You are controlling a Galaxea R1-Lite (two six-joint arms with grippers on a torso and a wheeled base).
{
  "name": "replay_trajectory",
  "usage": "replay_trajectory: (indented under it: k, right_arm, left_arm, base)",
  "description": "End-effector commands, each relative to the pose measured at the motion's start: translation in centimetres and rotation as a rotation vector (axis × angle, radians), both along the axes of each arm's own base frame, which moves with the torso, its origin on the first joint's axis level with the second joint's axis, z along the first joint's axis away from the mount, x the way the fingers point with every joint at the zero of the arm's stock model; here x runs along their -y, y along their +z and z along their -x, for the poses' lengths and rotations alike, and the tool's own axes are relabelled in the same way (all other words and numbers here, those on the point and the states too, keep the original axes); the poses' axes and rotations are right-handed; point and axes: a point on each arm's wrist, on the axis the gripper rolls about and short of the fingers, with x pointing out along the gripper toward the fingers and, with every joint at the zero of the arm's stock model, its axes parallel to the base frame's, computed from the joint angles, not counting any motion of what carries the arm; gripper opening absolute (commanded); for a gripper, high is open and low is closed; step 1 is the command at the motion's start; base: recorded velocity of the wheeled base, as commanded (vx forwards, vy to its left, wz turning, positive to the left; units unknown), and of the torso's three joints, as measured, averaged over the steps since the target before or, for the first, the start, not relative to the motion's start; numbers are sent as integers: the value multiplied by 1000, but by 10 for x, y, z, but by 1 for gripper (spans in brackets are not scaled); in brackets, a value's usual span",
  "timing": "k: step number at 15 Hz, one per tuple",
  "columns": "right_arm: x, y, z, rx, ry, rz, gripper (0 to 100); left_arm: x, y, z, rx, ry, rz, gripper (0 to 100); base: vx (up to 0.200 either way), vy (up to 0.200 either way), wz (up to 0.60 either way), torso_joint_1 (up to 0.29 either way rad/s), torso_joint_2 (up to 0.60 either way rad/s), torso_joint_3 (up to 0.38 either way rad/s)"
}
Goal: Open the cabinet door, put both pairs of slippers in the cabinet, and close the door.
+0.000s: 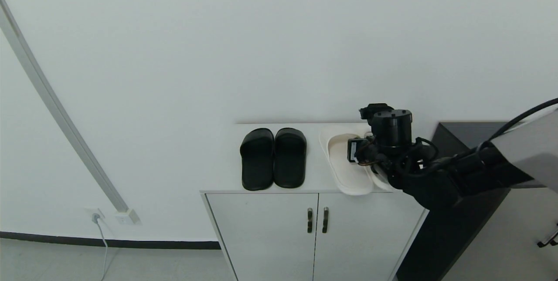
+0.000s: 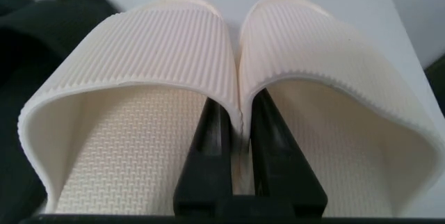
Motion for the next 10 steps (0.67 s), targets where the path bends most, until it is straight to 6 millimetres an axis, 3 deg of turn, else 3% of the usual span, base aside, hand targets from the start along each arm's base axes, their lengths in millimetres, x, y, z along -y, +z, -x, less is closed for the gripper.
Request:
replay_trajectory:
  k: [1,6,10]
  right_arm:
    - [8,27,47,19,102,-28,0]
    - [17,48,102,26,317,-54,0]
    - [24,36,142,-17,522,4,0]
  left_arm:
    - [0,0,0,-1,0,0,0]
    - [0,0,0,-1,6,5,0]
    - [0,0,0,-1,3,2,0]
  base:
    - [0,0,0,0,0,0]
    - [0,0,0,0,0,0]
    - [0,0,0,0,0,0]
